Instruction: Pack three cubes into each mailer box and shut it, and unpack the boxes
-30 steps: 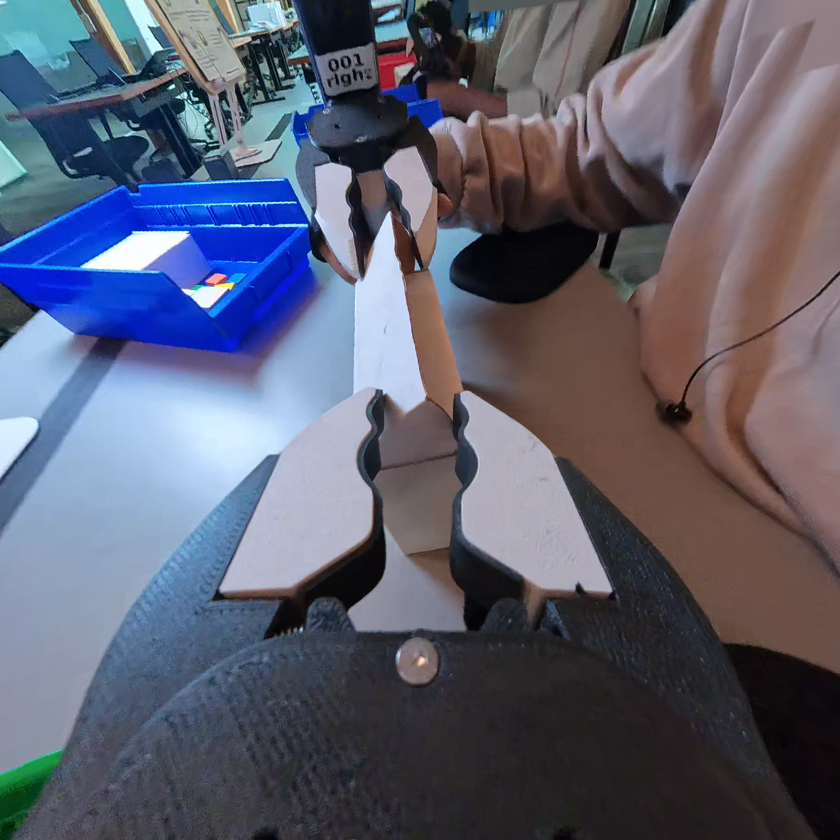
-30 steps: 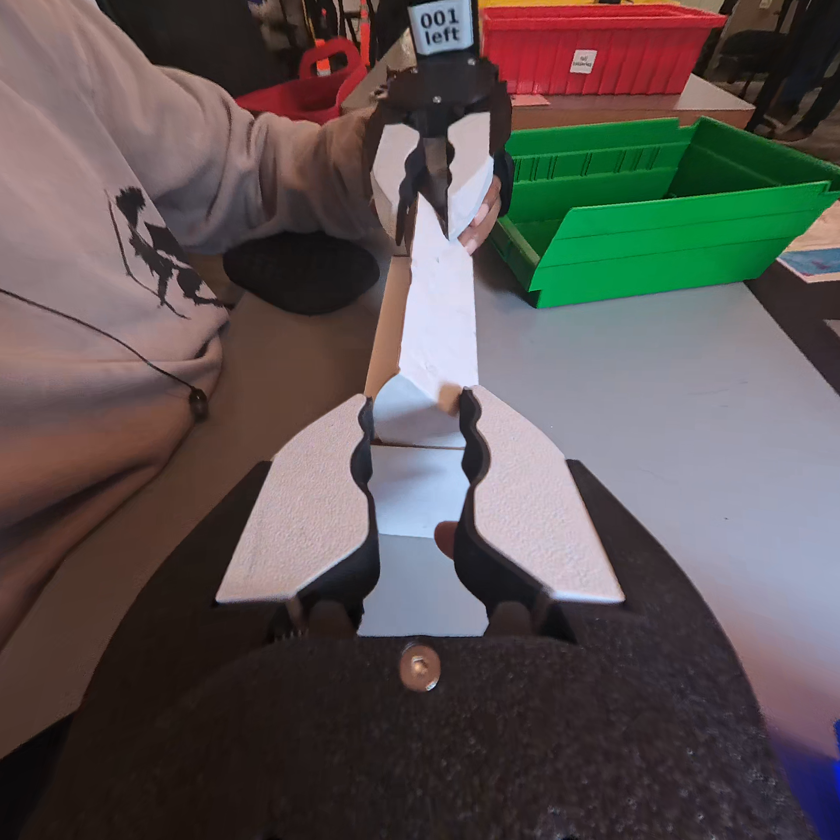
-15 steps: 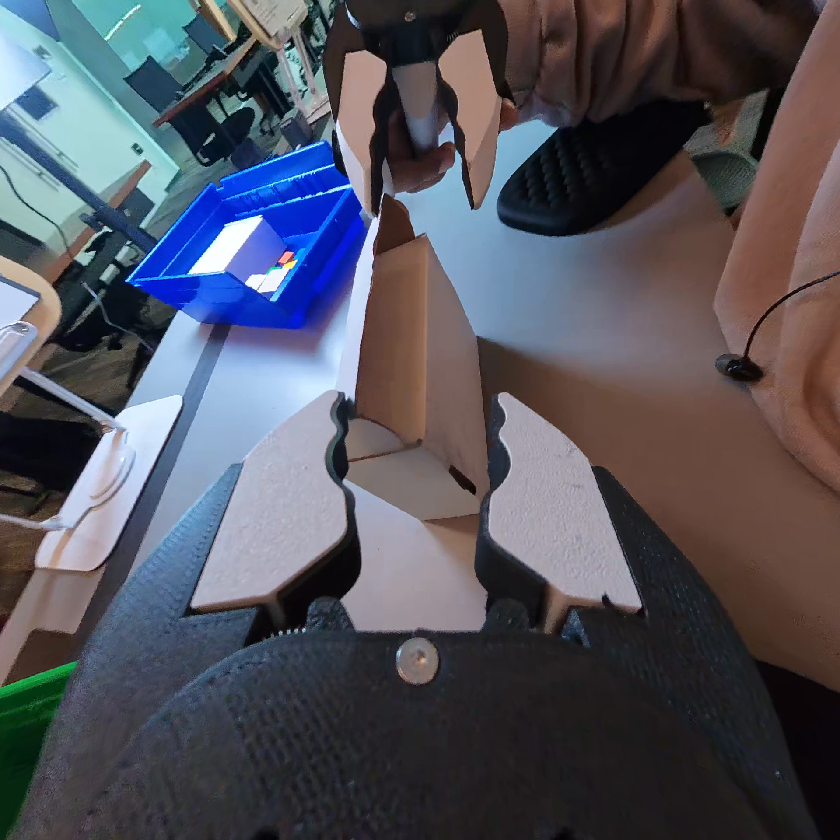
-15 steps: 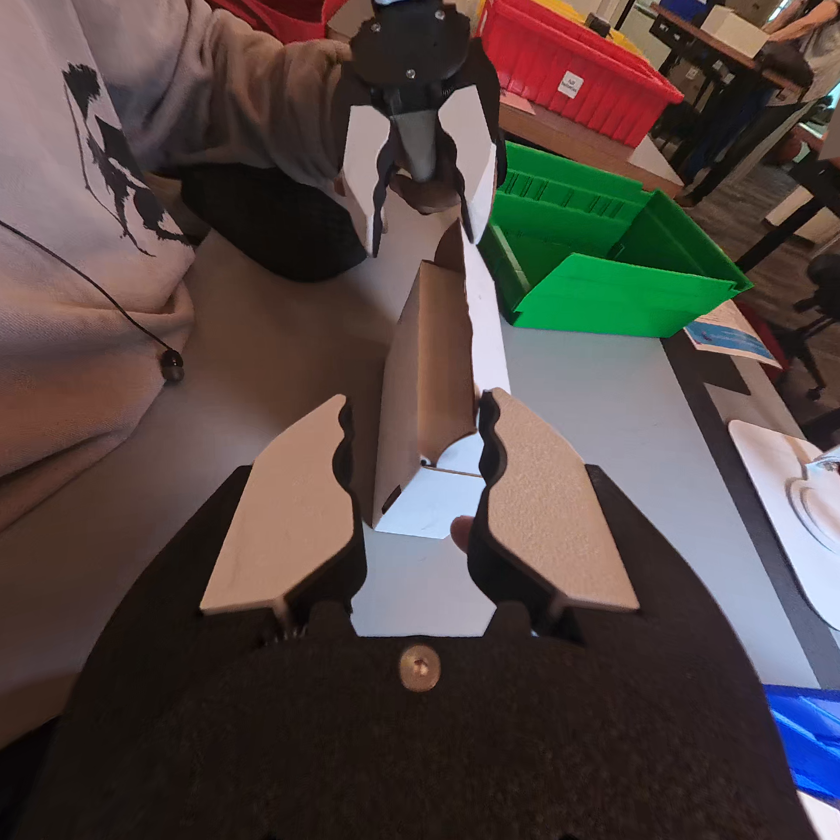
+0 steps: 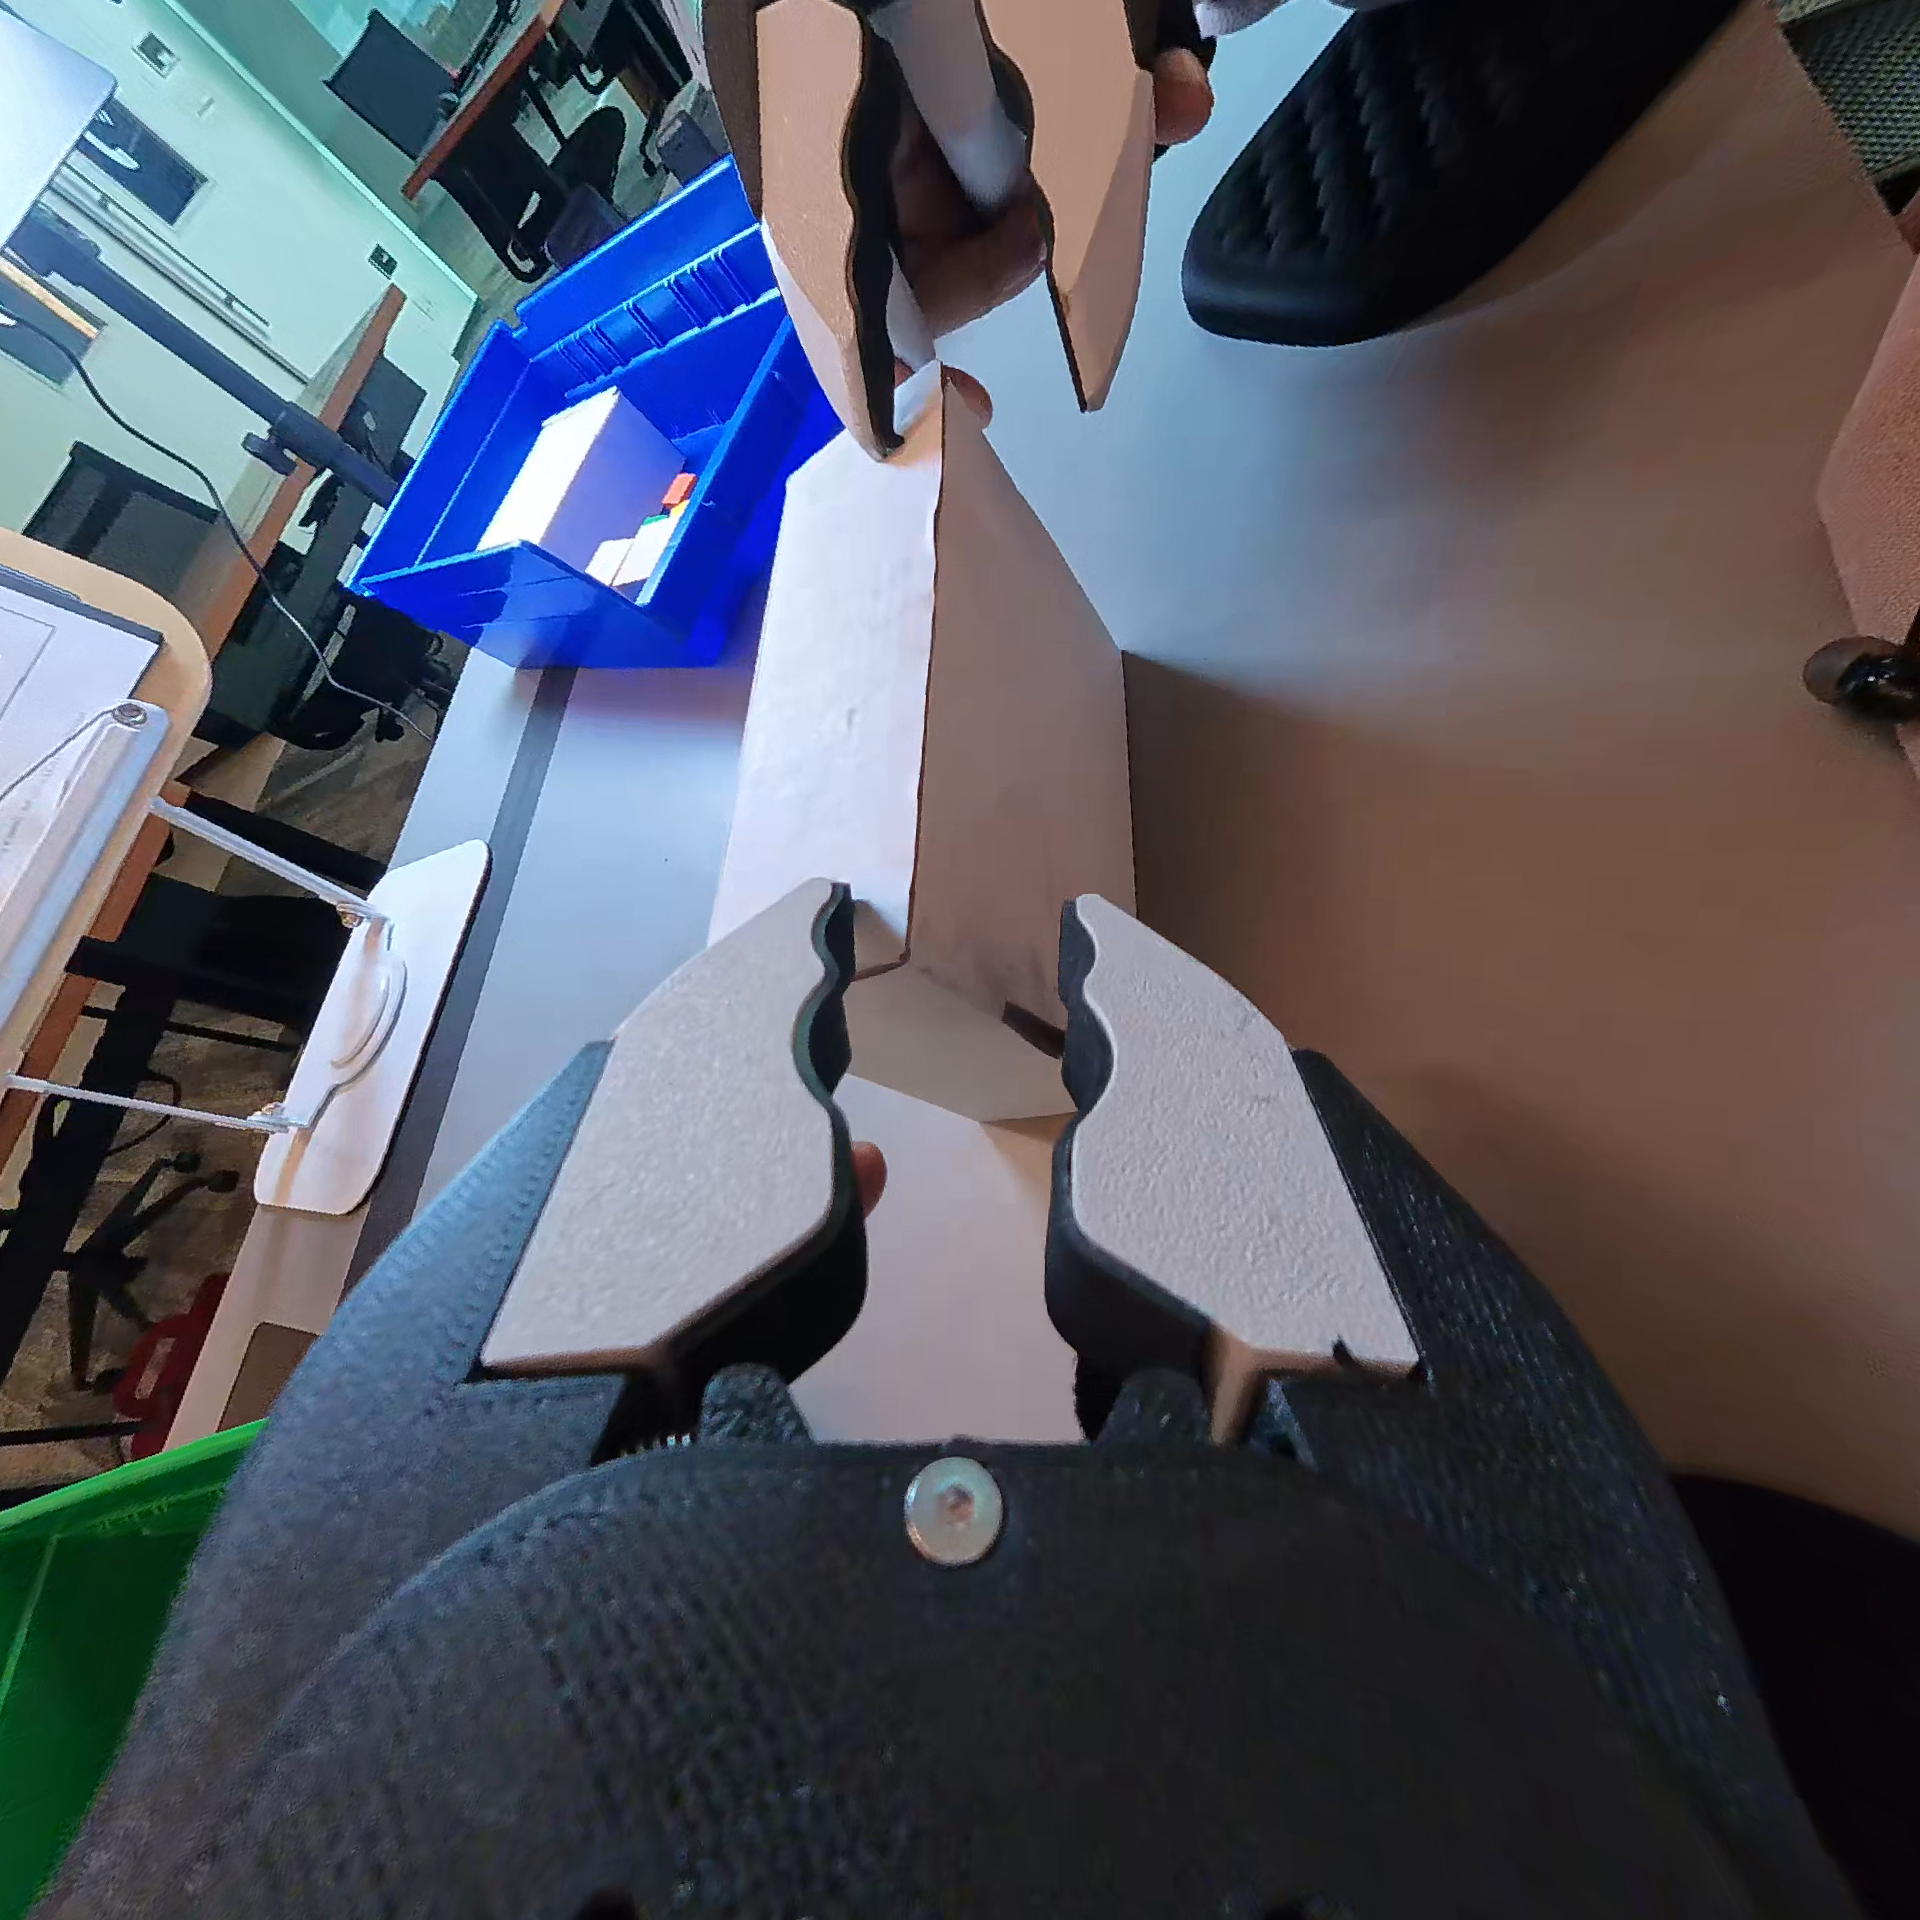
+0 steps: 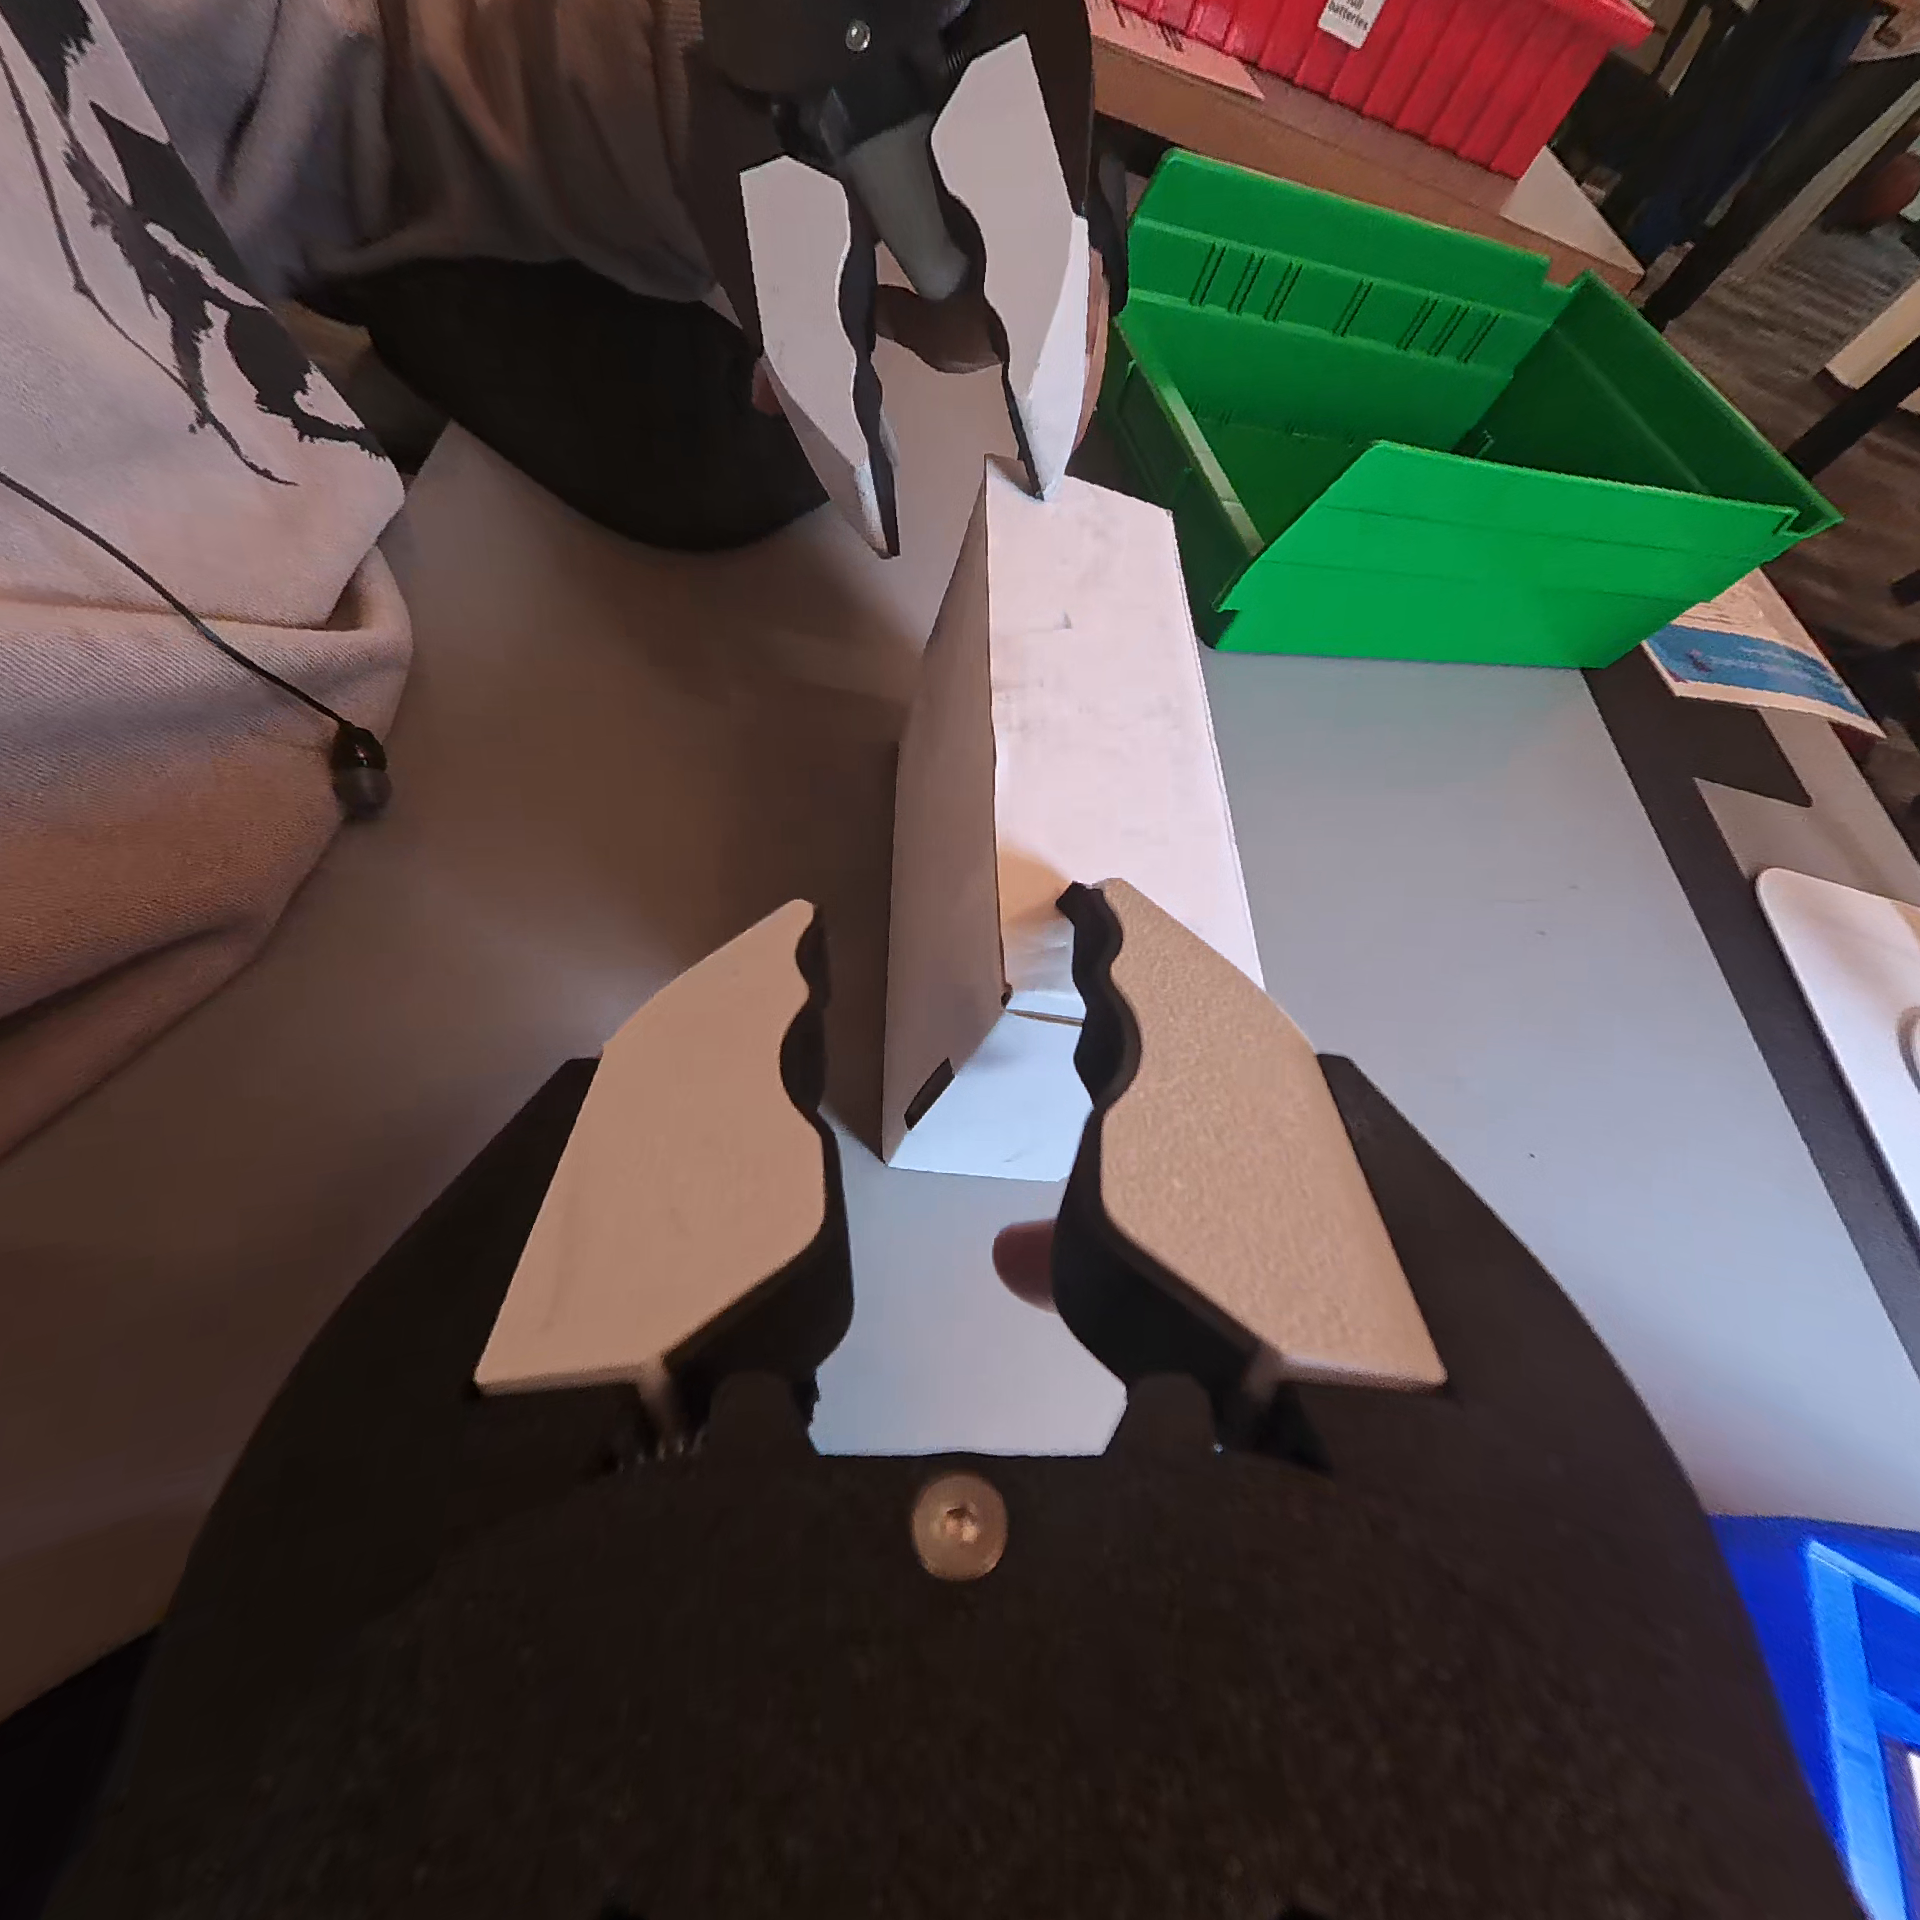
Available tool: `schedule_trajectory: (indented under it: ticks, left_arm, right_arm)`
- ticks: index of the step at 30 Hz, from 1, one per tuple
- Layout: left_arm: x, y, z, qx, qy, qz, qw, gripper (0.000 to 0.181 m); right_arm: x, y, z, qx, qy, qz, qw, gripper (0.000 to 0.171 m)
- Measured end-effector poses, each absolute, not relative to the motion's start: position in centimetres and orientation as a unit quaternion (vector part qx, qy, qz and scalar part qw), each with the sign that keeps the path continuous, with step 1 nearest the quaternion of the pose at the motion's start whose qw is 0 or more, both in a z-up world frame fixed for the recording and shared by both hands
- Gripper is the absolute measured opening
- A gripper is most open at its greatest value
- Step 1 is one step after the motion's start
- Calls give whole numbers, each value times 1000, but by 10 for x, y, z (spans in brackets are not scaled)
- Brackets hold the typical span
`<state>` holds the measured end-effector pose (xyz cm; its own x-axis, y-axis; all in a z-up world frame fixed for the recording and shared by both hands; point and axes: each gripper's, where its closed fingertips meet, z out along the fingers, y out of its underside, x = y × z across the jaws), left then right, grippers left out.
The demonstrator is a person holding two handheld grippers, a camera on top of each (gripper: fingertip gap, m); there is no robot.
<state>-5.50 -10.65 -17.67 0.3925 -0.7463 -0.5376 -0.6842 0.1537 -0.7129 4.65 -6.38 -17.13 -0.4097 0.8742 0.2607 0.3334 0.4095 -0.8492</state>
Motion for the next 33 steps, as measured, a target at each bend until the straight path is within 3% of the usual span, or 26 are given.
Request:
schedule_trajectory:
  ticks: [1, 6, 11, 16, 19, 22, 26, 33]
  left_arm:
    - [-55, -106, -177, -650, 550, -29, 524, 37]
    - [-52, -108, -170, -654, 505, -133, 548, 37]
    - [-74, -91, -152, -667, 392, -242, 585, 69]
    - [-69, -82, -193, -717, 396, -231, 525, 90]
    - [-60, -77, -208, -730, 402, -213, 510, 86]
    - [-59, -73, -222, -742, 418, -171, 495, 70]
    - [-59, -70, -218, -724, 445, -101, 518, 70]
    - [-62, -60, -190, -632, 501, 141, 575, 69]
  right_arm:
    - [46, -63, -172, -401, -758, 360, 368, 45]
    - [46, -64, -171, -402, -758, 354, 372, 45]
    - [47, -65, -159, -410, -718, 440, 350, 57]
    - [51, -53, -149, -416, -697, 456, 364, 53]
    - [55, -52, -151, -415, -706, 445, 362, 48]
    - [56, -56, -155, -409, -718, 436, 356, 45]
    - [54, -55, -156, -409, -722, 421, 367, 45]
    - [42, -36, -159, -423, -750, 230, 452, 67]
